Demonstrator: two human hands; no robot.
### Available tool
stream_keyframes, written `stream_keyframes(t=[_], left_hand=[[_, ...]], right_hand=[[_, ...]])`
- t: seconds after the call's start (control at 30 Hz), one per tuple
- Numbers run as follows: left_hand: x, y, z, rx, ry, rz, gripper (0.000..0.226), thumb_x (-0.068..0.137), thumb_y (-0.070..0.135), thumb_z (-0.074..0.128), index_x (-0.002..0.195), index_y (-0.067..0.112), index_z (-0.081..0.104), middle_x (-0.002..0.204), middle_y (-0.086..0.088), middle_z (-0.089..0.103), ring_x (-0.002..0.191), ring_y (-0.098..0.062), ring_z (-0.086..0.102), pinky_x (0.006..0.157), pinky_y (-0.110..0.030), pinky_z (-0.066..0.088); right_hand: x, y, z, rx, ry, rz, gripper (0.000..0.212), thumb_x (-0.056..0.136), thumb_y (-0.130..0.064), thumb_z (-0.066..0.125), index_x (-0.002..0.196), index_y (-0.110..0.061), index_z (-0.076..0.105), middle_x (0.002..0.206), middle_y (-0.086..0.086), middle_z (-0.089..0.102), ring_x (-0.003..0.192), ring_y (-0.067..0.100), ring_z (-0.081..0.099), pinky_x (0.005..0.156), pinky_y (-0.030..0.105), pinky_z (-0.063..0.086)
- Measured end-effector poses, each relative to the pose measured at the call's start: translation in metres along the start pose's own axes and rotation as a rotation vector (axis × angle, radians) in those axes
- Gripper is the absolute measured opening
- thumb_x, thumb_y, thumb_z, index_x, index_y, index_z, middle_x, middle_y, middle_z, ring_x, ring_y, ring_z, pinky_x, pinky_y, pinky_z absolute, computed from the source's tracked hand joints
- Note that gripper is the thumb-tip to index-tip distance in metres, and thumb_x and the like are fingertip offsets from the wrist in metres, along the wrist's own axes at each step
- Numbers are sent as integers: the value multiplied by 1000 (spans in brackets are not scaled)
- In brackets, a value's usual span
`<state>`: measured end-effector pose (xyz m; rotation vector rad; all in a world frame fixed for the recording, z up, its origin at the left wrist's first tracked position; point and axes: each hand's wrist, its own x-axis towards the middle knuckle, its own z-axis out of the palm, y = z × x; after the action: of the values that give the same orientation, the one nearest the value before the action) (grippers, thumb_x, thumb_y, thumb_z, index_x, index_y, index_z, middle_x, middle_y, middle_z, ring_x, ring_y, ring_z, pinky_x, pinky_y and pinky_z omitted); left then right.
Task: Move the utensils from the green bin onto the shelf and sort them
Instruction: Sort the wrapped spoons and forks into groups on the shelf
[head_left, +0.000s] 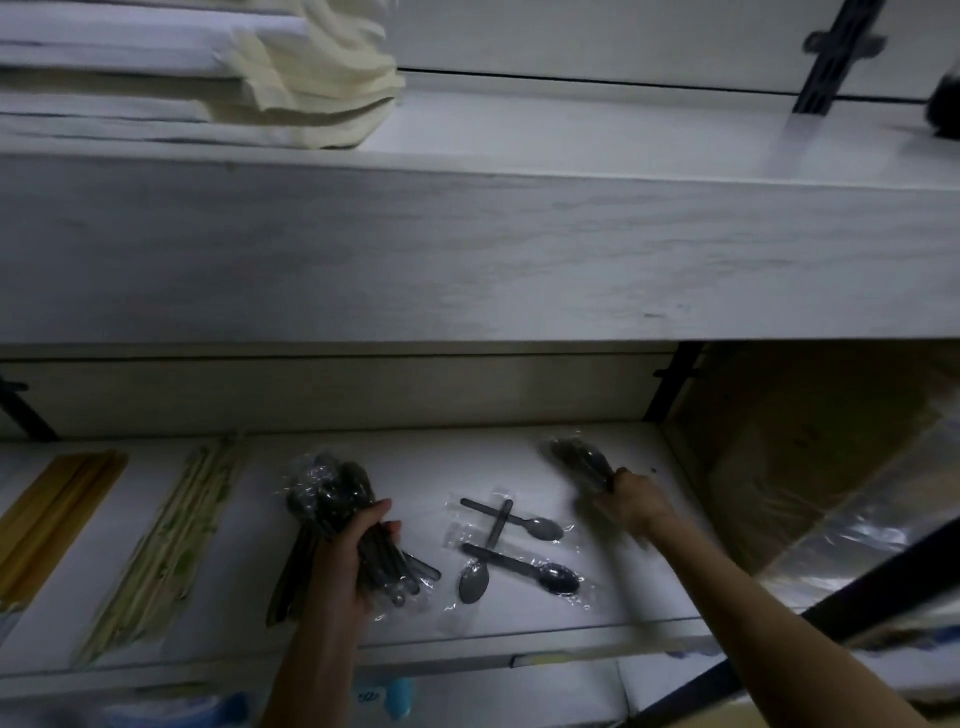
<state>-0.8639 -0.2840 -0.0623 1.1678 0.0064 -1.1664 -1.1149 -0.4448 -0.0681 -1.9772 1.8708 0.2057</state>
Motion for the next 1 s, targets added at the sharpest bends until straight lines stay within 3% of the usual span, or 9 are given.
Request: stream_keyframes(t=[0.17, 0.27, 0.4, 0.47, 0.57, 0.73, 0.87, 1.0], left_hand=[[3, -4, 4, 41, -31, -31, 13, 76, 8, 69, 87, 10, 62, 65, -4, 63, 54, -11, 62, 48, -20, 53], [6, -5, 4, 57, -48, -39, 12, 76, 9, 69, 85, 11, 62, 65, -3, 62, 53, -11, 60, 49, -22, 51], [10, -7, 4, 54, -40, -53, 10, 76, 8, 68, 82, 9, 61, 61, -5, 61, 46, -10, 60, 44, -19, 50], [9, -8, 6, 42, -37, -64, 8, 77, 7, 67, 80, 9, 60, 60, -5, 61, 44, -10, 59, 42, -17, 49], [6, -8, 7, 40, -30, -73, 7, 80, 6, 65, 78, 9, 58, 68, -7, 56, 54, -12, 57, 42, -16, 49], [6, -4, 4, 63, -21, -68, 7, 80, 7, 65, 77, 9, 58, 54, -4, 60, 43, -9, 58, 42, -16, 49], [8, -2, -3, 60, -26, -78, 9, 78, 9, 66, 78, 12, 58, 59, -3, 59, 47, -10, 58, 43, -19, 49], [6, -2, -3, 64, -20, -65, 9, 79, 8, 65, 76, 12, 57, 49, -1, 60, 41, -9, 57, 41, -17, 47]], right_hand=[[-12, -6, 22, 188, 64, 134, 62, 86, -39, 60, 132, -4, 36, 134, 16, 46, 121, 33, 48, 96, 36, 42], [-22, -11, 20, 59, 147, 78, 76, 80, -55, 60, 134, -7, 35, 137, 12, 38, 127, 31, 39, 102, 39, 37], [-44, -21, 21, -10, 406, -289, 53, 83, -43, 59, 126, -12, 51, 130, 10, 50, 119, 30, 46, 96, 37, 38], [-58, -31, 31, -94, 262, -498, 45, 85, -44, 55, 123, -19, 53, 128, 5, 52, 119, 25, 48, 97, 34, 37], [-68, -42, 53, -240, 75, -542, 42, 85, -48, 53, 118, -22, 52, 130, 1, 50, 122, 22, 45, 101, 33, 34], [-68, -43, 57, -162, 151, -526, 32, 95, -26, 39, 124, -14, 48, 129, 7, 53, 120, 24, 49, 97, 31, 37], [-60, -46, 45, -44, 186, -469, 24, 97, -12, 33, 119, -9, 42, 124, 11, 48, 111, 29, 53, 85, 37, 41], [-43, -57, 53, -168, 135, -477, 35, 97, -9, 31, 131, -7, 37, 133, 13, 40, 120, 30, 44, 96, 37, 37]])
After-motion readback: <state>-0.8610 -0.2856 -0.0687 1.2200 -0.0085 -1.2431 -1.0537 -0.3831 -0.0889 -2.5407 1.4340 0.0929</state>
